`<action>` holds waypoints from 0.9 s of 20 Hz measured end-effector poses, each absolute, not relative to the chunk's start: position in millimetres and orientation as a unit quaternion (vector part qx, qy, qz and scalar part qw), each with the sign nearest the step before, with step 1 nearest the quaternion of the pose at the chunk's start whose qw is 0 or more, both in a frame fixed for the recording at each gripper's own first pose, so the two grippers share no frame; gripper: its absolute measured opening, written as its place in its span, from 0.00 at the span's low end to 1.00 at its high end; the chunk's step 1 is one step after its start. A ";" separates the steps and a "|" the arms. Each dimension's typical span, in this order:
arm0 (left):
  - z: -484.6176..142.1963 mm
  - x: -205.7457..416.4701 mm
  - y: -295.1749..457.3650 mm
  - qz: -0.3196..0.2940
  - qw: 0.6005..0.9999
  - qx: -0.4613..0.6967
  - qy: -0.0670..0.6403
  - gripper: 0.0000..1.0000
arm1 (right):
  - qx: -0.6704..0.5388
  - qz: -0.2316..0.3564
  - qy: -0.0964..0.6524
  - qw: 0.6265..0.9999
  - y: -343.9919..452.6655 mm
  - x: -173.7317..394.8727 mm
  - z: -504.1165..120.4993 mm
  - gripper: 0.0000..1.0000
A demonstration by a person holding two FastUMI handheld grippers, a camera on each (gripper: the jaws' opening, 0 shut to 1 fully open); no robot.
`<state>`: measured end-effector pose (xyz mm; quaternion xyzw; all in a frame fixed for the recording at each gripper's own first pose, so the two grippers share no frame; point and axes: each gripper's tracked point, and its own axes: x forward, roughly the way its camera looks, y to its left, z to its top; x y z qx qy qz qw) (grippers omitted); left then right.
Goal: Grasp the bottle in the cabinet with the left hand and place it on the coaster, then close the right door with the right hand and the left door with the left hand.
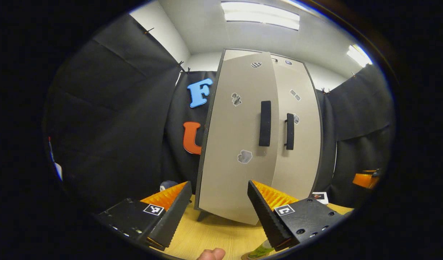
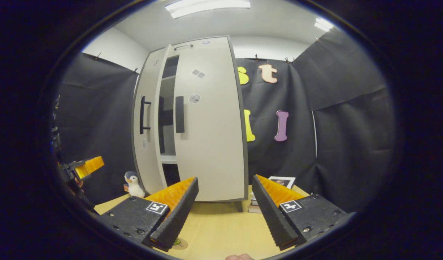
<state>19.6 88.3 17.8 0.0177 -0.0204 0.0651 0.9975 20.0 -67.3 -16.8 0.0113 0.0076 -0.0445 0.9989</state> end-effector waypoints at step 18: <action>-6.5 -4.1 13.8 0.011 0.998 0.047 -0.036 0.95 | 0.015 -0.039 0.026 0.999 -49.5 16.4 -29.1 0.98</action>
